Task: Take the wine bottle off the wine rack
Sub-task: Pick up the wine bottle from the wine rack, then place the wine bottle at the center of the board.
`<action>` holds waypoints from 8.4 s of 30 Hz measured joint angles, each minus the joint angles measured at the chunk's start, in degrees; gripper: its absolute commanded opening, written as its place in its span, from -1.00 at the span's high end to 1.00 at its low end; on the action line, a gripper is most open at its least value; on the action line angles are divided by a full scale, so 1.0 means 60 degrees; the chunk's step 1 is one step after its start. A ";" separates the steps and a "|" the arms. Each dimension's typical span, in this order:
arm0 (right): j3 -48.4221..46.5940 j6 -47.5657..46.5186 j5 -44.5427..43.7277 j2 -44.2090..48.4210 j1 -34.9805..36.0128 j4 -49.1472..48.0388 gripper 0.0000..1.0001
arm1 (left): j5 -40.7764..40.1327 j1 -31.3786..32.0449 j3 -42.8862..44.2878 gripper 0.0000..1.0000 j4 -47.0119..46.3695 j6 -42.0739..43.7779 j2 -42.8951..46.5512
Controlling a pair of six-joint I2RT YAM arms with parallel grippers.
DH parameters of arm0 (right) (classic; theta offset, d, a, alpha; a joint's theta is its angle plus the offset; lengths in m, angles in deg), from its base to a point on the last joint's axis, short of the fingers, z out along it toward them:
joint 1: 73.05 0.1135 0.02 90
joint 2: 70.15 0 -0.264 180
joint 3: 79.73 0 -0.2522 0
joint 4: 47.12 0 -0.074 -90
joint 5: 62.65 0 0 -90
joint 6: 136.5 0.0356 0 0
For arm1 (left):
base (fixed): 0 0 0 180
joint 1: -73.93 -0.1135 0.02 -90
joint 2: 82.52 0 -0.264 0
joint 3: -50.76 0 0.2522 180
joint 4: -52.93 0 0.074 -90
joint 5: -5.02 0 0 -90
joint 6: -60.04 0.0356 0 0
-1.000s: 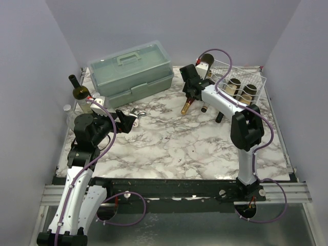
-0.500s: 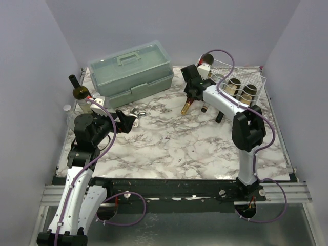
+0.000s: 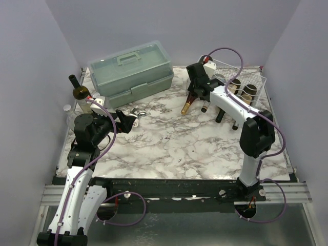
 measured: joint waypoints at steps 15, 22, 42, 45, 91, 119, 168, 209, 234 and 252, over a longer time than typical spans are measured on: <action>0.1220 -0.0463 0.0579 0.1202 -0.0149 -0.0452 0.99 | 0.0000 0.0000 0.0000 -0.92 0.0000 0.0022 0.0000; 0.1916 -0.0943 0.0579 0.2011 -0.0149 -0.0984 0.99 | 0.0004 0.0000 0.0000 -0.92 0.0004 0.0022 0.0000; 0.4754 -0.3067 0.1719 0.5158 -0.0288 -0.2554 0.99 | 0.0095 0.0000 0.0000 -0.92 0.0004 0.0015 -0.0146; 0.4758 -0.3756 0.2499 0.5319 -0.0466 -0.2550 0.99 | 0.0106 0.0000 0.0000 -0.92 0.0000 0.0015 -0.0182; 0.6495 -1.1948 1.0167 0.7719 -0.0838 0.1235 0.99 | 0.2867 0.3457 -0.1807 -0.91 -0.2364 0.2102 0.1137; 0.8036 -1.3588 1.1519 0.8233 -0.0841 0.2036 0.99 | -0.1213 0.8732 0.0036 -0.97 -0.2503 0.8204 -0.3963; 0.8087 -1.3661 1.1653 0.8120 -0.0878 0.2197 0.16 | -0.2514 0.8892 0.1042 1.00 -0.2226 0.9001 -0.7220; 0.4346 -0.7683 1.3165 0.8706 -0.1027 0.1483 -0.63 | -0.2696 0.8896 -0.1821 1.00 -0.6346 0.3187 -0.5388; 0.6433 -0.3803 1.1941 0.8262 -0.1151 -0.1982 -0.21 | -0.3399 0.8896 -0.2412 1.00 -1.0579 0.0889 -0.6109; 0.6167 -0.4342 1.2389 0.7894 -0.1147 -0.2393 0.99 | -0.3497 0.8918 -0.2437 -0.89 -1.1074 0.0499 -0.6404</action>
